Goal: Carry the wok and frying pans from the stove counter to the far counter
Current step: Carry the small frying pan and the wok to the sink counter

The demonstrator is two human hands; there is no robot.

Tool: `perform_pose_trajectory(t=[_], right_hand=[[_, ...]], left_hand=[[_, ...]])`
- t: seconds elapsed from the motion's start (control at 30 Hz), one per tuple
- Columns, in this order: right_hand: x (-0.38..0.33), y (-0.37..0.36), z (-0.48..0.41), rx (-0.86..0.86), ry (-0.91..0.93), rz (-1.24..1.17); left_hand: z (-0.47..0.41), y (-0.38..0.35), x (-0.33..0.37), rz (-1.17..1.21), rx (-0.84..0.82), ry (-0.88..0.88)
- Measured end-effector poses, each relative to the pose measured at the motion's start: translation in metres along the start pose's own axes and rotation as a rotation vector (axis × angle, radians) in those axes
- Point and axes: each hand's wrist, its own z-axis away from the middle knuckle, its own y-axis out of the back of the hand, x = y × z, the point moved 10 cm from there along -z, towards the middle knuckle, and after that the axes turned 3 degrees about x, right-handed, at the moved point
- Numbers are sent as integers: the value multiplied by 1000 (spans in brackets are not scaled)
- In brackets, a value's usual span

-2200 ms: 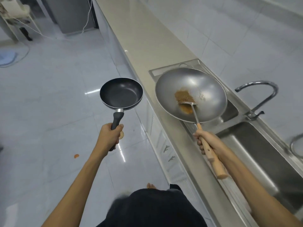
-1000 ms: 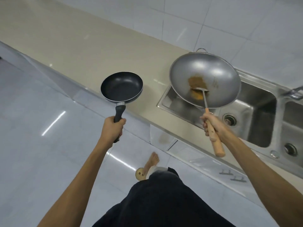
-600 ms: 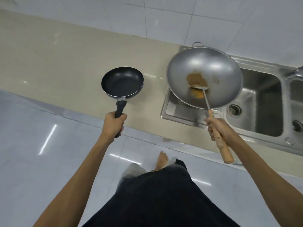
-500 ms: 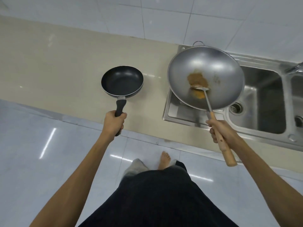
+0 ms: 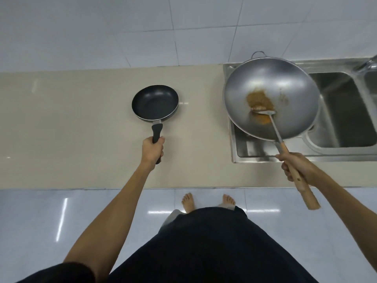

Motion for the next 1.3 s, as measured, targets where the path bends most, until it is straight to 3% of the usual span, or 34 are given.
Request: perform_pose_trajectory(t=[0.2, 0.43, 0.97, 1.3], right_hand=[[-6, -10, 1, 95, -59, 129], [-13, -18, 7, 309, 50, 169], [-11, -37, 3, 479, 121, 432], [1, -39, 6, 456, 129, 356]], left_hand=[[-36, 2, 2, -5, -54, -46], [-56, 7, -2, -36, -81, -66], [-63, 6, -24, -103, -140, 24], [-57, 13, -17, -214, -108, 14]])
